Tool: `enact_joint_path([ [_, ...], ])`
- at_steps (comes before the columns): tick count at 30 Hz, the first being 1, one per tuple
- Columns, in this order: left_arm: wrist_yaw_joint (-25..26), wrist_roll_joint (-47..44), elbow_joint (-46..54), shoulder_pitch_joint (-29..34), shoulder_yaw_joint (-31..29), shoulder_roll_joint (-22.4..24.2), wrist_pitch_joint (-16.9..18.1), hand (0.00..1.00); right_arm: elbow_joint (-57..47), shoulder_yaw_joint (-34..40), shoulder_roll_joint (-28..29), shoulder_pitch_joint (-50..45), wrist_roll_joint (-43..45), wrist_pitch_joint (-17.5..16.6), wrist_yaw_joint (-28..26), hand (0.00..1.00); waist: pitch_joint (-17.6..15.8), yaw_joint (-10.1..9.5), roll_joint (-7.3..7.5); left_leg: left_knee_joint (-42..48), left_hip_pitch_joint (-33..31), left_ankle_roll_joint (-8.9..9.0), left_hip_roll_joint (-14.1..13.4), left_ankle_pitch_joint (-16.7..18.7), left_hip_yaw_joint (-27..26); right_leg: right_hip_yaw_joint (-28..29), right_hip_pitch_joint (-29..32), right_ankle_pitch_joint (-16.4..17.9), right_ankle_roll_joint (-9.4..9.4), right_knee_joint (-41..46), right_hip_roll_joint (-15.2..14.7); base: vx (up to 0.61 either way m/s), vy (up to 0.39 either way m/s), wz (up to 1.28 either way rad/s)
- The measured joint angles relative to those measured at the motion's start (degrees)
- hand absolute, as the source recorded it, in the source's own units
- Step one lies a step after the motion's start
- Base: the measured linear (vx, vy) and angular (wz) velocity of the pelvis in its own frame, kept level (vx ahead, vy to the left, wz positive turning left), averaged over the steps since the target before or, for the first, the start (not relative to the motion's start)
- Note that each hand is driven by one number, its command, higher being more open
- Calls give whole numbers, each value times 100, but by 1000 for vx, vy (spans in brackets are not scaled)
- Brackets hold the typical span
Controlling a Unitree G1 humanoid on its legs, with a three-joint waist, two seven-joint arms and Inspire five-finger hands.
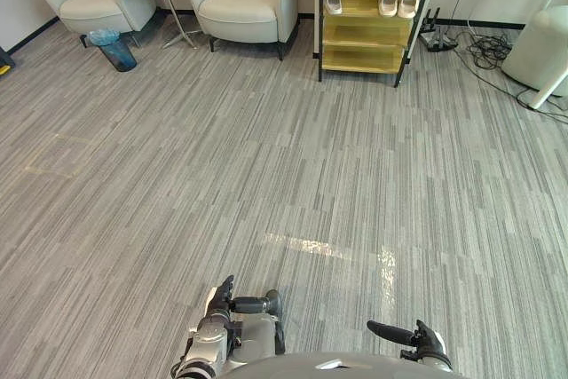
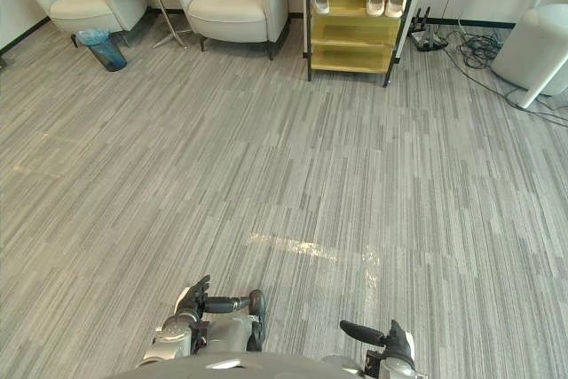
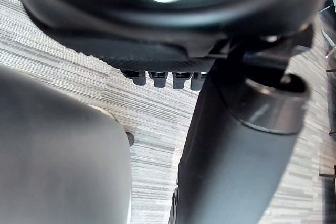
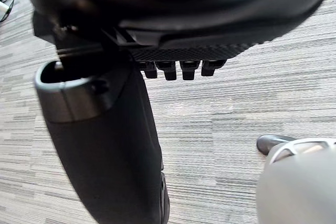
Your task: Pick up cushions and gather them together orderly.
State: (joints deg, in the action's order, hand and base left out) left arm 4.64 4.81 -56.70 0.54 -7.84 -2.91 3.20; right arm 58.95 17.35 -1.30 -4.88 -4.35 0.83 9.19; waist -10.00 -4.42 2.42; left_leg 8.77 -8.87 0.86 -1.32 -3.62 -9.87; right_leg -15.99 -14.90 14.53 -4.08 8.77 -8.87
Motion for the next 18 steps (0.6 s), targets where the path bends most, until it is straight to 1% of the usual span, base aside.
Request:
enact_joint_path([
  [1, -15, -67, 25, -3, -38, -41, -21, 100, 12, -5, 107, 41, -6, 13, -18, 100, 12, -49, 93, 160, -7, -39, 37, 165, -61, 163, -8, -69, -44, 18, -76, 361, 189, -19],
  [2, -19, -71, 23, 3, -32, -48, -22, 100, 26, -51, 168, 52, -18, 18, -31, 100, 55, -76, 130, 344, -1, -86, 81, 386, -118, 306, -26, -125, -110, 87, -152, 278, 160, -21],
  [3, -21, -71, 19, 11, -28, -49, -20, 100, 47, -71, 177, 56, -24, 18, -43, 100, 88, -81, 131, 405, 14, -109, 102, 478, -152, 364, -6, -136, -129, 171, -194, 266, 154, -26],
  [4, -20, -71, -33, 25, -5, -36, -20, 100, 62, -67, 177, 70, -65, 19, -91, 100, 135, -84, 75, 451, 139, -159, 159, 663, -228, 534, 146, -146, -146, 650, -296, 267, 184, -22],
  [5, -21, -73, -66, 27, 9, -19, -21, 100, 67, -66, 167, 70, -97, 19, -108, 100, 152, -84, 46, 423, 200, -173, 175, 704, -254, 594, 257, -153, -158, 943, -341, 331, 244, -39],
  [6, -14, -83, -133, 65, 32, -10, -27, 100, 93, -48, 128, 128, -109, 42, -153, 100, 192, -83, -61, 185, 578, -247, 232, 793, -352, 839, 885, -391, -332, 2403, -542, 282, 215, -27],
  [7, -11, -83, -165, 69, 80, -1, -25, 100, 102, -42, 115, 163, -111, 39, -157, 100, 182, -67, -78, 88, 756, -278, 261, 819, -353, 847, 1090, -476, -294, 2980, -636, 229, 156, -19],
  [8, -14, -85, -226, 65, 135, -22, -24, 100, 103, -47, 103, 178, -118, 36, -162, 100, 180, -26, -82, 33, 898, -292, 285, 855, -332, 800, 1209, -379, -257, 3340, -708, 216, 104, 15],
  [9, -11, -83, -304, 66, 297, -65, -25, 100, 89, -58, 81, 186, -119, 25, -168, 100, 173, 23, -141, -33, 1106, -296, 284, 912, -262, 652, 1362, -122, -152, 3601, -746, 303, 95, 29],
  [10, -15, -82, -323, 68, 356, -82, -19, 100, 87, -66, 66, 185, -124, 8, -168, 100, 192, 49, -151, -124, 1281, -292, 270, 918, -196, 509, 1515, 63, -68, 3577, -713, 296, 64, 35],
  [11, -10, -84, -324, 68, 424, -96, -20, 100, 87, -66, 62, 187, -125, 4, -168, 100, 196, 50, -149, -177, 1373, -290, 248, 918, -147, 483, 1652, 170, -8, 3384, -637, 282, -4, 50],
  [12, -10, -83, -326, 74, 471, -107, -20, 100, 81, -60, 51, 209, -119, -8, -168, 100, 197, 81, -158, -170, 1402, -285, 181, 920, -7, 609, 1894, 214, 14, 2646, -394, 179, -57, 42],
  [13, -9, -86, -326, 74, 469, -107, -20, 100, 79, -60, 48, 219, -119, -11, -168, 100, 194, 86, -162, -162, 1402, -283, 167, 920, 22, 648, 1922, 210, 8, 2464, -349, 213, -130, 51],
  [14, -12, -87, -325, 82, 472, -123, -21, 100, 98, -64, 42, 260, -124, -8, -167, 100, 200, 111, -145, -137, 1405, -202, 156, 943, 138, 839, 1993, 66, -58, 1654, -173, 163, -142, 34],
  [15, -12, -86, -324, 85, 469, -137, -19, 100, 136, -61, 41, 271, -113, -5, -168, 100, 209, 116, -96, -133, 1421, -142, 184, 975, 190, 939, 2014, -370, -66, 1285, -105, 297, -259, 50],
  [16, -5, -92, -387, 91, 466, -26, -19, 100, 303, -62, -133, 306, -129, -18, -178, 100, 283, 122, -275, -173, 1441, -46, 50, 1031, 464, 876, 1844, -428, -94, 1066, 100, 215, -185, 31],
  [17, -9, -89, -393, 95, 464, 4, -18, 100, 320, -57, -163, 308, -129, -24, -177, 100, 289, 116, -322, -185, 1441, -43, 19, 1032, 476, 863, 1805, -437, -80, 1024, 119, 252, -256, 20],
  [18, -7, -87, -422, 98, 443, 73, -18, 100, 342, -32, -215, 310, -116, -16, -180, 100, 300, 117, -405, -233, 1465, -35, -43, 1028, 491, 843, 1751, -463, -38, 936, 187, 97, -147, -4],
])
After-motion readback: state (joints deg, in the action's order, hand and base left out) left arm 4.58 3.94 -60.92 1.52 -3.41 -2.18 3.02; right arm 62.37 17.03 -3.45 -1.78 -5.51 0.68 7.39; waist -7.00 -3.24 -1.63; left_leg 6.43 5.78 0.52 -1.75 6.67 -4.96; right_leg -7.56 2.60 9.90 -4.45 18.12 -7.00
